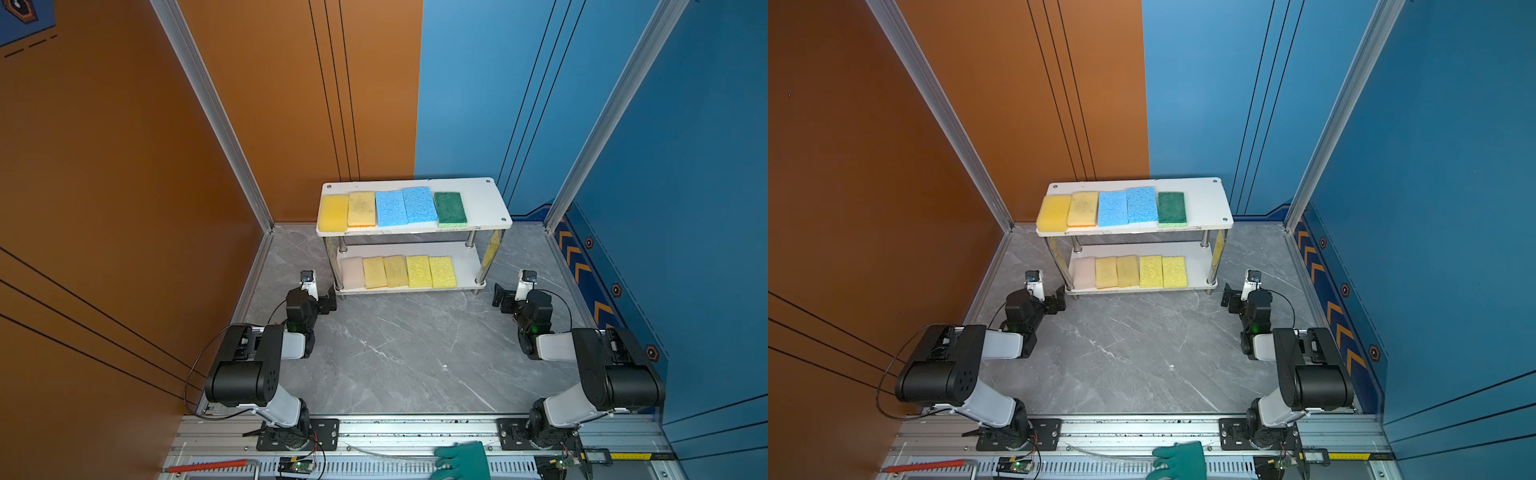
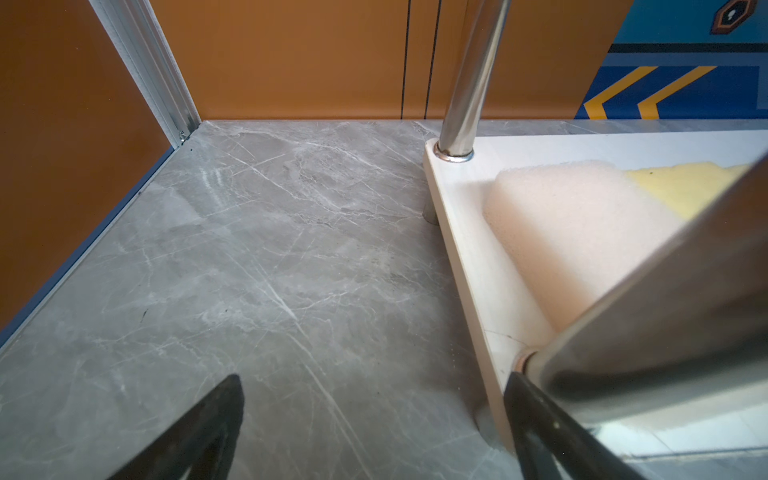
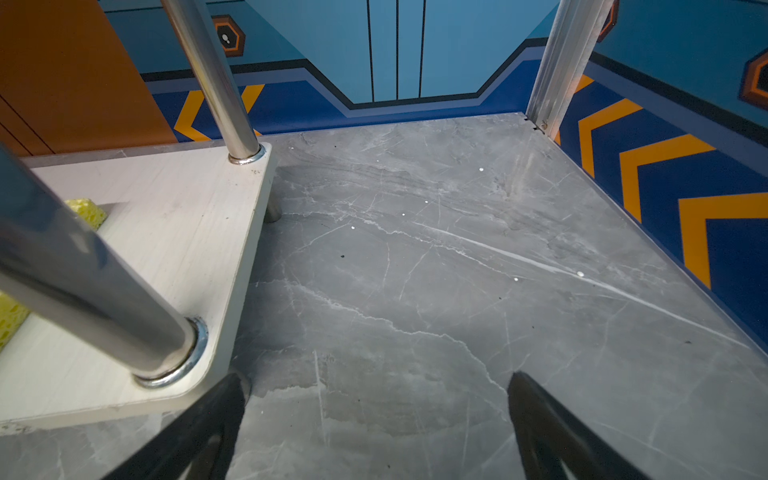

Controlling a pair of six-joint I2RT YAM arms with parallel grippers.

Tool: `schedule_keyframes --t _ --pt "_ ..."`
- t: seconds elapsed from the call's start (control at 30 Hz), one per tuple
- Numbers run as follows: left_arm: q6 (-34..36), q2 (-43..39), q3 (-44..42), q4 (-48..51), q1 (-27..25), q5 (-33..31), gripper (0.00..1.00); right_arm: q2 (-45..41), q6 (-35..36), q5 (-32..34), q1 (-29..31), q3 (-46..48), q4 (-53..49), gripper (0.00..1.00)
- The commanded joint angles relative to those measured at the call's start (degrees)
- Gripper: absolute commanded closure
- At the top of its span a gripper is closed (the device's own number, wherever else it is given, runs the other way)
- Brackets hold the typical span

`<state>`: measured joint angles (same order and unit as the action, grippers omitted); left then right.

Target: Place and organize the cleaning sponges onto the shelf

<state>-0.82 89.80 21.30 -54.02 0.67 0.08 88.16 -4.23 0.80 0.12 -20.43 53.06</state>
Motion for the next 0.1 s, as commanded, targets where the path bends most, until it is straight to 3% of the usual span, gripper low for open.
schedule_keyframes --t 0.0,0.07 --pt "1.2 -0.4 0.5 1.5 -0.2 -1.2 0.02 0.4 0.9 1.5 0.3 -0.9 -1.0 0.00" --pt "1.1 -0.4 0.6 1.4 -0.3 -1.3 0.02 0.4 0.8 1.4 0.2 -0.9 -1.0 0.00"
